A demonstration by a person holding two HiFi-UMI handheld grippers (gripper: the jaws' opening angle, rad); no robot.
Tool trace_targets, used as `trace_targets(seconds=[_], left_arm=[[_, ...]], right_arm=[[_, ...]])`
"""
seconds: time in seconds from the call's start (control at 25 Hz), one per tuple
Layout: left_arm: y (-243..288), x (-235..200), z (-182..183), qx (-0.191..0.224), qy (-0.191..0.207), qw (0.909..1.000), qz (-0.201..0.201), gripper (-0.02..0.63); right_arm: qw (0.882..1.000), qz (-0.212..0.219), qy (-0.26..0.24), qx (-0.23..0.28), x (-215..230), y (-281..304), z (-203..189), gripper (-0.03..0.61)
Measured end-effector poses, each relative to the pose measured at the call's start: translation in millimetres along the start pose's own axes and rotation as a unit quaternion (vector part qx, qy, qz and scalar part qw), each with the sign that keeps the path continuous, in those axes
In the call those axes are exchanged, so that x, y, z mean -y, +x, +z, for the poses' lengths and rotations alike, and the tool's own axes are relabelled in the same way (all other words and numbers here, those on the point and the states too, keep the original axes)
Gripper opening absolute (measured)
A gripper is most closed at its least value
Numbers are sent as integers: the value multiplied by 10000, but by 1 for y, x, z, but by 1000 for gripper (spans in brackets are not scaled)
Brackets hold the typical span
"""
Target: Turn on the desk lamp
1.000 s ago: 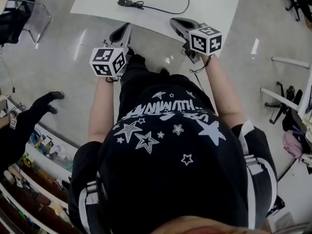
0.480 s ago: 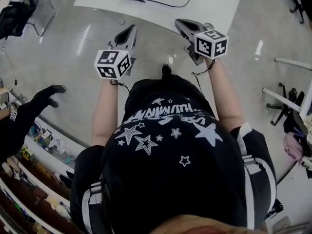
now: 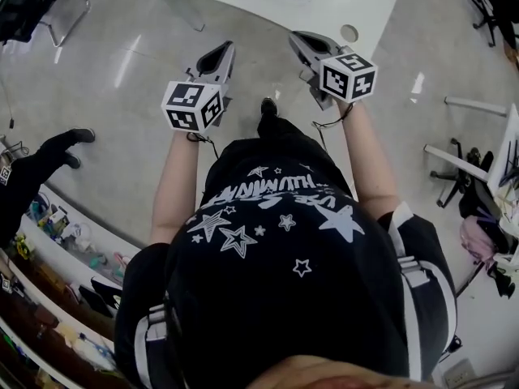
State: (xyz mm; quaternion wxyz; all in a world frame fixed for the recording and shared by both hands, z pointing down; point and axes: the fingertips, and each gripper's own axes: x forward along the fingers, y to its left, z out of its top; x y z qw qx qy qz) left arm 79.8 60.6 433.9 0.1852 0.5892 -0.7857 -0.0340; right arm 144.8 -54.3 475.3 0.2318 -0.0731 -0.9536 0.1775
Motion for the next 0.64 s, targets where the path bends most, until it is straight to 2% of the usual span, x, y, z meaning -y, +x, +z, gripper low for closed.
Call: trace_targets(seconds=[0.4, 0.64], left_arm=[[-48, 38, -18, 135, -88, 9998, 66, 11], [-60, 59, -25, 165, 39, 9998, -73, 11]], right_arm=[[9994, -51, -306, 118, -43, -46, -25, 5], [9987, -359, -231, 284, -41, -67, -37, 5]])
